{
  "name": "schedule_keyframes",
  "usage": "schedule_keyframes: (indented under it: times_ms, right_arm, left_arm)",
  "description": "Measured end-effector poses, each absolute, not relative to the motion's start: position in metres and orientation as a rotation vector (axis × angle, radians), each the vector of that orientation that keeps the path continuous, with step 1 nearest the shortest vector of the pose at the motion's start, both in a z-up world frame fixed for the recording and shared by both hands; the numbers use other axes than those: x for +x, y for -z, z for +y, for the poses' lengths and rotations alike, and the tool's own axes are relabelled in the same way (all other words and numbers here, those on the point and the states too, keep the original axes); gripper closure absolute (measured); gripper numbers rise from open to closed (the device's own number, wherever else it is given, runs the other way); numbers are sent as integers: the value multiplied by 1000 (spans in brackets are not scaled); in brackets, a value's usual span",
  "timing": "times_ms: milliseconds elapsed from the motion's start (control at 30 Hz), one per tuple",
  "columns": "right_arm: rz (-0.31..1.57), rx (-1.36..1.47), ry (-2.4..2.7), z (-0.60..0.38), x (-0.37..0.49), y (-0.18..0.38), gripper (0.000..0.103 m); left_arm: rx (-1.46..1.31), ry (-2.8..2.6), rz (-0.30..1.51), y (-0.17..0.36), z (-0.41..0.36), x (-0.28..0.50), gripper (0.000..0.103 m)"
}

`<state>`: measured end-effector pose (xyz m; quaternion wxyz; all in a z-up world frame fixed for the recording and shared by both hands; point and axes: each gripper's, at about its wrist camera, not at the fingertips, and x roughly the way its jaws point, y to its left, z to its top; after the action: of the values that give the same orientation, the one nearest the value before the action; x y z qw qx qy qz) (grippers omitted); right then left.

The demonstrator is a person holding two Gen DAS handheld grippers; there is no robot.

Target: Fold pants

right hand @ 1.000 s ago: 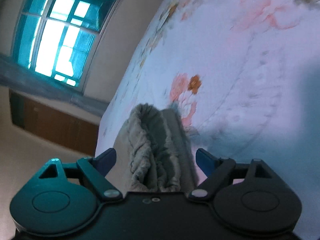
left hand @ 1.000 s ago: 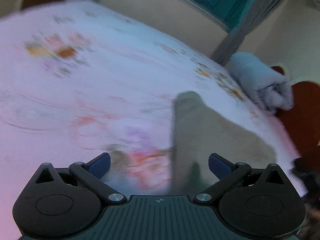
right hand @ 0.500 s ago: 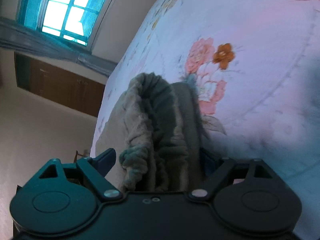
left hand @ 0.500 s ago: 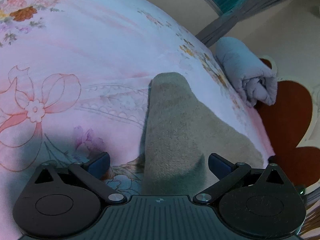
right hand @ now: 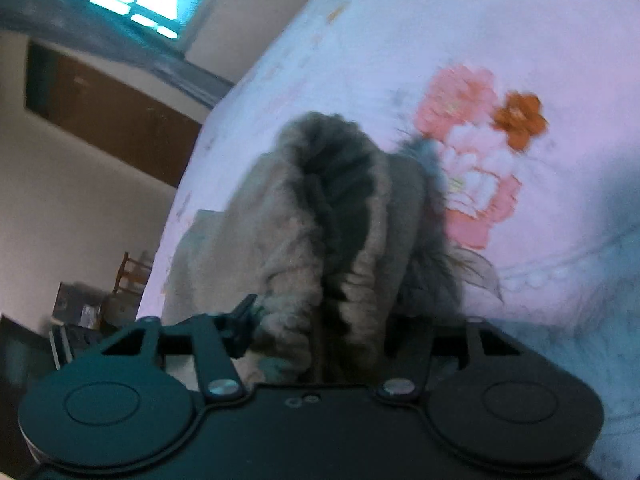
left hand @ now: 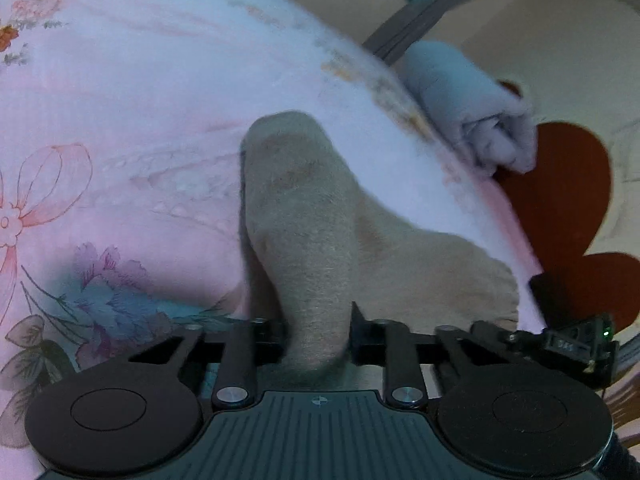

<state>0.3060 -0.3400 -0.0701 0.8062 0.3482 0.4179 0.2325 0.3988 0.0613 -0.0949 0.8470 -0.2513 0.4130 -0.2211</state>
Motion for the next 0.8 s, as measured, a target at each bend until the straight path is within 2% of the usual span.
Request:
schedule_keyframes:
  times_ms: [200,333,467,567,600,633,667,700,733,800]
  right_arm:
    - [782,671,-607,-319,317,19,63]
    - [755,623,-665,-299,369,-8,63]
    - [749,644,-721,-282,435,-6,63]
    - [779,675,-732,-268,483,17,60]
    - [797,671,-720,-264,496,30,50]
    - [836,654,-681,-263,503,49,37]
    - [903,638,-598,-261,512,69,23]
    - [909,646,-576,-262,516,86,22]
    - [854,654,-601,-264,513,89,21]
    - [831,637,-619,-265,507,90,21]
  left_arm:
    - [-569,490,769,67,73,395,80]
    - [-552,452,706,43,93,430,80]
    - [-535,394,668,33,120,475,80]
    - [-491,339,685,43,130,507,80]
    - [-463,315,698,52,131,515,75]
    - [-418,270,733,65,130,524,63]
    - [-359,213,782,81,128,533,26]
    - [-285,178,771,91,125,534,5]
    - [-237,157,734,94,121,532,0]
    - [-204,146,711,97,118,530,0]
